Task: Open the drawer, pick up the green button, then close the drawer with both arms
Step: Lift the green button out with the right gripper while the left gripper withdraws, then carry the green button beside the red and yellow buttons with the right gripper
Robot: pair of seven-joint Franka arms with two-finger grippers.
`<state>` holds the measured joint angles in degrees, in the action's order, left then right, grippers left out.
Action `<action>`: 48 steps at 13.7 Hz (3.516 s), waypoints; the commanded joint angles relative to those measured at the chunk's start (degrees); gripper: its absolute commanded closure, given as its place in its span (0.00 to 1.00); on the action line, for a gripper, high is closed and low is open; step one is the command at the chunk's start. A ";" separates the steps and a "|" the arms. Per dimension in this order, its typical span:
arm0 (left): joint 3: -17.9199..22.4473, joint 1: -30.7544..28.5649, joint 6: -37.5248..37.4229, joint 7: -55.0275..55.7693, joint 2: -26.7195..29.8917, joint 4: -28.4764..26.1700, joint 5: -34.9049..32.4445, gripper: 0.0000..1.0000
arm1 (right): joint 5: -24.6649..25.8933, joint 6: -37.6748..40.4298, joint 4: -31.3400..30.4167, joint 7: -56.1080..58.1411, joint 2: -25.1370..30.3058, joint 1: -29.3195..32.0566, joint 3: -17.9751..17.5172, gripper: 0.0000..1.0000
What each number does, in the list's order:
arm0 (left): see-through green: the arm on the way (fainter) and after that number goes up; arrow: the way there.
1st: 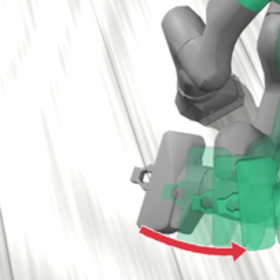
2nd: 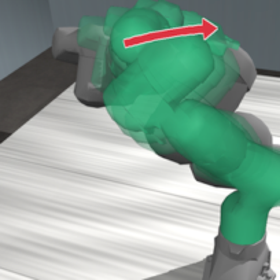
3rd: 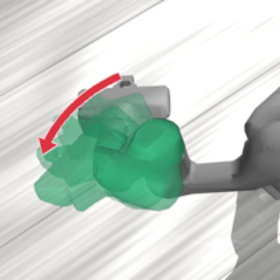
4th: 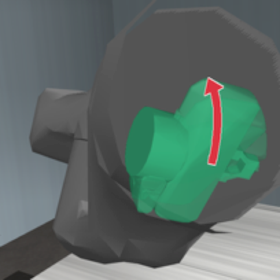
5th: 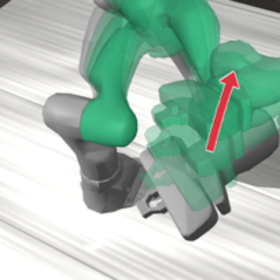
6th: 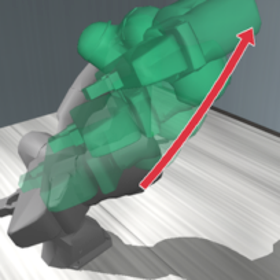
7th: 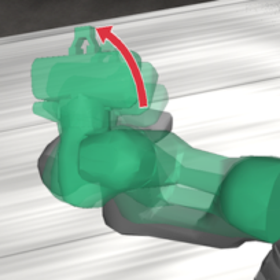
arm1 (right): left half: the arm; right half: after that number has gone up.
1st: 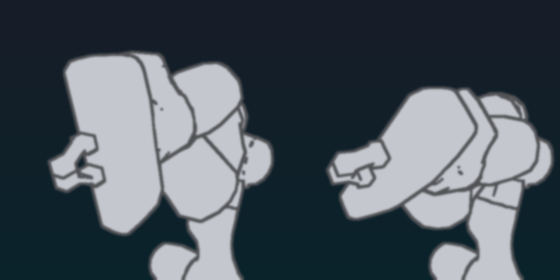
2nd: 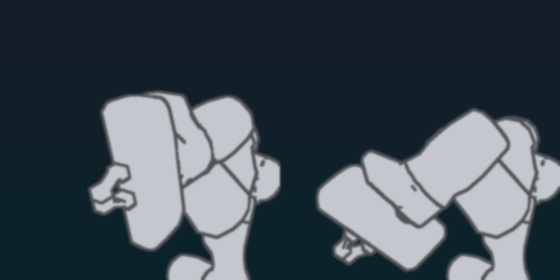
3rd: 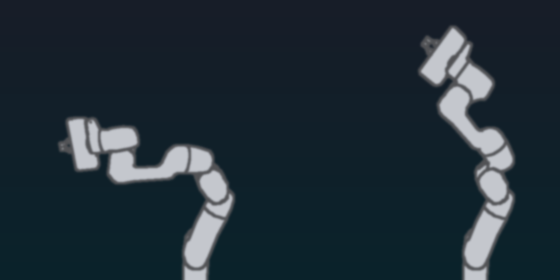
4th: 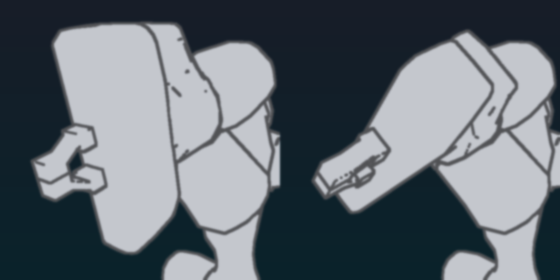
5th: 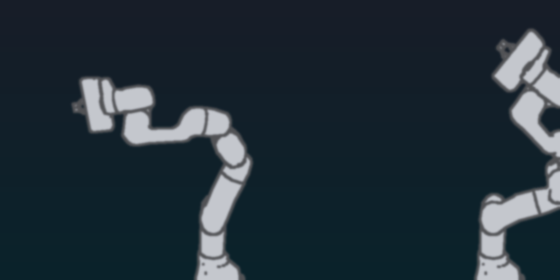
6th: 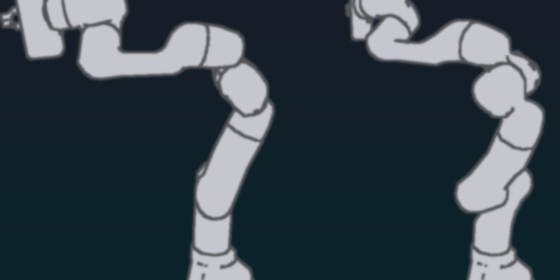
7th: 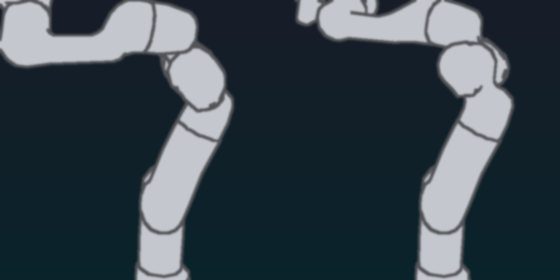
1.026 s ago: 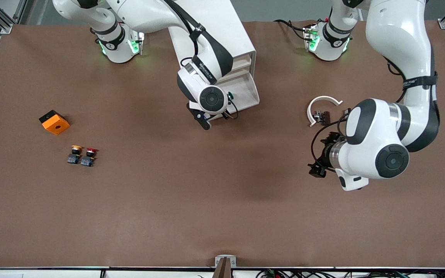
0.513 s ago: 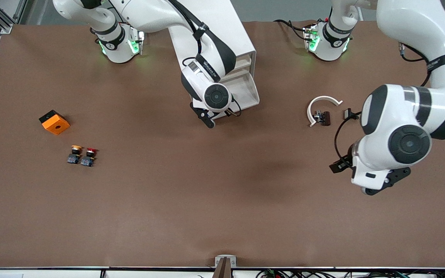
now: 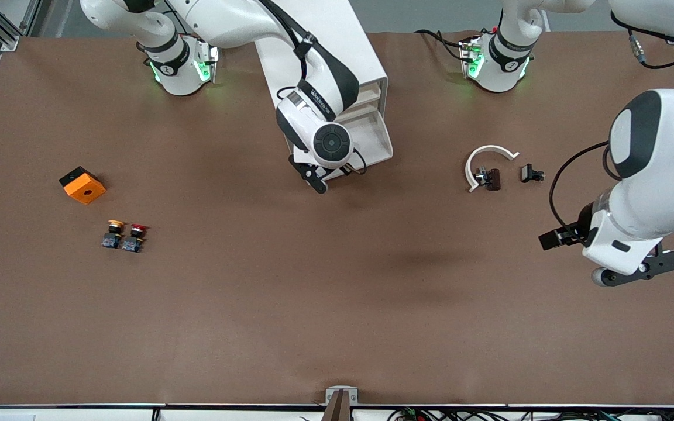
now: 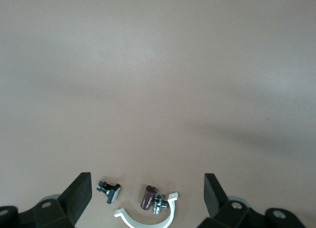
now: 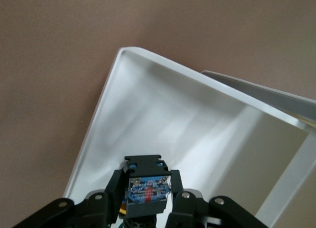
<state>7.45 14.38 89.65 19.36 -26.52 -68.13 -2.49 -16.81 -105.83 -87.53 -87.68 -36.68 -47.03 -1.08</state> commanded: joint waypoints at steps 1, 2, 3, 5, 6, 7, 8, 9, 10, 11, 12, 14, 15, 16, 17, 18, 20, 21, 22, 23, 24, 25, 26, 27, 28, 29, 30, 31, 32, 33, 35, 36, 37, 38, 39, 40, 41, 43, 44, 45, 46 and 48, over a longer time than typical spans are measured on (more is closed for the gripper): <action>0.11 -1.02 0.53 -5.11 2.09 -1.65 -0.58 0.00 | 0.99 0.27 1.30 0.58 -0.32 0.00 0.12 0.79; 0.02 -1.55 0.53 -6.25 2.18 -1.65 -0.15 0.00 | 0.64 0.53 2.44 0.06 -0.24 0.44 0.20 0.79; -0.24 -2.16 0.27 -6.52 2.44 -1.65 0.03 0.00 | 0.55 1.84 3.32 -0.04 -0.23 1.14 0.12 0.79; -0.24 -2.17 -0.35 -6.35 3.75 -2.44 0.03 0.00 | 0.46 7.36 6.74 0.14 -0.23 3.07 0.12 0.79; -0.24 -2.25 -0.44 -6.52 3.85 -2.44 0.12 0.00 | 0.46 10.35 8.15 0.49 -0.15 4.13 0.12 0.79; -0.24 -2.17 -1.14 -6.52 3.93 -2.44 0.12 0.00 | 0.55 13.86 9.73 0.75 0.03 5.36 0.12 0.79; -0.24 -1.99 -2.36 -5.74 3.85 -2.44 0.12 0.00 | 0.64 16.68 11.31 1.10 0.20 6.68 0.12 0.79; -0.24 -1.90 -2.81 -5.47 3.85 -2.44 0.03 0.00 | 0.64 19.58 12.89 3.46 0.29 8.25 0.12 0.79; -0.24 -2.08 -2.90 -5.73 4.37 -2.44 0.12 0.00 | 0.64 22.22 13.78 6.61 1.16 9.66 0.29 0.79; -0.33 -2.17 -2.81 -6.17 5.42 -2.36 0.21 0.00 | 0.64 24.59 14.13 9.86 2.48 11.77 0.29 0.79; -0.33 -2.08 -2.81 -5.91 5.69 -2.27 0.12 0.00 | 0.73 25.84 14.14 13.03 3.45 13.61 0.20 0.79; -0.42 -1.55 -2.81 -5.30 5.96 -2.18 0.12 0.00 | 1.77 28.12 14.05 22.24 5.82 16.61 0.55 0.79; -0.51 -1.55 -2.81 -5.29 6.22 -2.27 0.03 0.00 | 3.00 29.70 14.05 26.64 6.44 18.53 0.56 0.79; -0.42 -1.64 -2.81 -5.29 6.74 -2.36 0.03 0.00 | 4.75 31.37 14.05 32.16 6.62 21.08 0.47 0.79; -0.42 -1.64 -2.81 -5.21 6.75 -2.36 -0.05 0.00 | 6.34 32.08 13.79 38.05 7.32 22.93 0.47 0.79; -0.42 -1.55 -2.81 -5.12 6.83 -2.36 -0.23 0.00 | 8.00 32.26 13.52 43.33 7.85 24.60 0.55 0.79; -0.42 -1.64 -2.81 -5.38 7.01 -2.27 -0.93 0.00 | 13.27 32.18 13.08 55.97 8.11 28.47 0.47 0.78; -0.42 -1.64 -2.81 -5.82 7.71 -2.36 -0.93 0.00 | 15.64 31.57 12.91 62.39 8.03 30.57 0.55 0.78; -0.42 -1.64 -2.90 -5.65 7.97 -2.44 -0.93 0.00 | 17.06 30.52 12.30 66.54 7.85 32.77 0.56 0.78; -0.33 -1.55 -2.90 -5.65 8.06 -2.44 -0.93 0.00 | 17.94 28.07 10.55 69.98 7.94 34.79 0.47 0.78; -0.42 -1.55 -2.90 -6.08 8.24 -2.36 -1.02 0.00 | 19.35 25.26 8.79 72.88 8.03 35.86 0.55 0.78; -0.51 -1.38 -2.90 -6.09 8.59 -2.36 -1.02 0.00 | 21.53 22.19 7.21 74.22 7.94 37.09 0.56 0.77; -0.51 -0.94 -2.90 -6.09 8.59 -2.36 -1.02 0.00 | 23.73 18.42 5.28 74.40 7.77 37.97 0.56 0.77; -0.42 -0.85 -2.90 -6.09 8.42 -2.44 -1.20 0.00 | 25.84 14.03 2.65 74.49 7.76 38.67 0.47 0.77; -0.42 -1.02 -2.99 -6.09 8.33 -2.53 -1.20 0.00 | 27.08 9.98 0.01 74.49 7.76 39.29 0.55 0.77; -0.51 -1.28 -3.68 -6.17 8.42 -2.53 -1.11 0.00 | 27.79 7.16 -1.84 74.49 7.76 39.99 0.56 0.77; -0.42 -1.37 -5.26 -6.09 8.42 -2.53 -1.11 0.00 | 28.14 4.95 -3.51 74.58 7.68 40.26 0.56 0.77; -0.42 -1.72 -6.84 -6.09 8.50 -2.44 -1.02 0.00 | 28.41 3.02 -4.83 74.58 7.59 40.35 0.56 0.77; -0.25 -1.99 -7.46 -6.17 8.59 -2.44 -1.02 0.00 | 28.41 0.39 -6.41 74.67 7.59 40.61 0.56 0.77; -0.07 -2.25 -7.56 -6.17 8.59 -2.44 -1.02 0.00 | 28.41 -1.90 -7.65 74.58 7.24 41.22 0.56 0.77; -0.07 -3.22 -7.56 -6.00 8.16 -2.44 -1.02 0.00 | 28.50 -5.60 -8.36 74.67 5.23 42.63 0.56 0.77; -0.07 -3.22 -7.56 -5.56 7.89 -2.53 -1.02 0.00 | 28.41 -7.96 -8.45 74.67 3.65 43.51 0.56 0.77; -0.07 -3.13 -7.56 -5.38 7.45 -2.53 -1.02 0.00 | 28.50 -9.38 -8.36 74.67 2.68 44.04 0.56 0.77; -0.07 -3.05 -7.56 -5.30 7.45 -2.53 -1.02 0.00 | 28.50 -9.57 -8.28 74.67 2.23 44.22 0.56 0.76; -0.07 -2.96 -7.56 -5.29 7.28 -2.53 -1.02 0.00 | 28.50 -9.66 -8.19 74.58 1.36 44.30 0.56 0.76; -0.16 -2.78 -7.56 -5.38 7.10 -2.53 -1.02 0.00 | 28.50 -9.75 -8.19 74.58 0.83 44.31 0.56 0.76; -0.16 -2.35 -7.47 -5.30 6.75 -2.44 -1.02 0.00 | 28.50 -10.01 -8.27 74.58 0.30 44.31 0.56 0.76; -0.24 -2.60 -6.16 -5.29 5.61 -2.53 0.20 0.00 | 28.50 -10.01 -8.27 74.58 -0.32 44.22 0.56 0.77; -0.42 -2.95 -5.11 -5.29 5.08 -2.62 0.90 0.00 | 28.41 -10.01 -8.27 74.58 -0.41 44.22 0.56 0.77; -0.42 -2.78 -4.49 -5.29 4.82 -3.14 1.87 0.00 | 28.41 -10.01 -8.36 74.58 -0.67 44.04 0.56 0.77; -0.42 -2.61 -3.00 -5.38 4.81 -3.67 2.14 0.00 | 28.41 -10.01 -8.36 74.58 -0.85 44.04 0.56 0.77; -0.77 -2.52 -0.72 -6.52 5.34 -5.33 2.32 0.00 | 28.41 -10.10 -8.27 74.58 -1.20 43.87 0.55 0.77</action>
<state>7.03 11.76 86.70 13.64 -22.33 -71.40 -0.86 10.34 -115.89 -96.04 -13.07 -37.52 -3.48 0.07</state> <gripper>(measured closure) 0.000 0.577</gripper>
